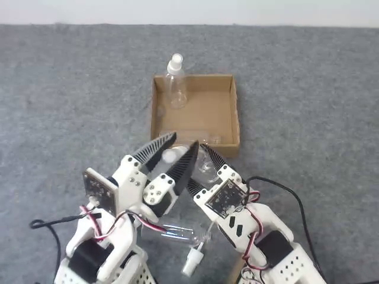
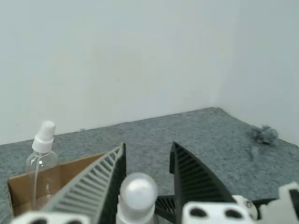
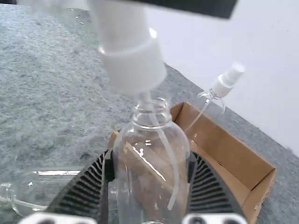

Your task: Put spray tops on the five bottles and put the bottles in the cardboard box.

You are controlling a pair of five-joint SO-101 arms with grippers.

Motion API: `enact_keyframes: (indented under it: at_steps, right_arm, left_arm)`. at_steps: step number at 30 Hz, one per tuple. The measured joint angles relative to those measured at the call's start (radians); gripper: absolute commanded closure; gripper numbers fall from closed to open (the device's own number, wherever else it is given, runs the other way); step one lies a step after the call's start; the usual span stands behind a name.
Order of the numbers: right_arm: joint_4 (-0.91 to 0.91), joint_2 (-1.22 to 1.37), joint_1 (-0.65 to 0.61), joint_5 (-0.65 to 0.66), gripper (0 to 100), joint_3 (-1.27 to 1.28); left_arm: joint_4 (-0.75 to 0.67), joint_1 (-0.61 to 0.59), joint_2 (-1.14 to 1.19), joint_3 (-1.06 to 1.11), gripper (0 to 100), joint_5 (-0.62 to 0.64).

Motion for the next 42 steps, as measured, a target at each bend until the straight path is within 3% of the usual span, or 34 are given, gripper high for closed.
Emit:
enact_keyframes:
  at_steps: [22,33,42]
  right_arm:
    - [0.012,0.000,0.000,0.000,94.0,0.000]
    - [0.012,0.000,0.000,0.000,94.0,0.000]
    - [0.012,0.000,0.000,0.000,94.0,0.000]
  left_arm:
    - [0.035,0.000,0.000,0.000,89,-0.069]
    - [0.138,-0.083,0.000,0.000,77,-0.040]
    - [0.238,-0.169,0.000,-0.175,77,-0.040]
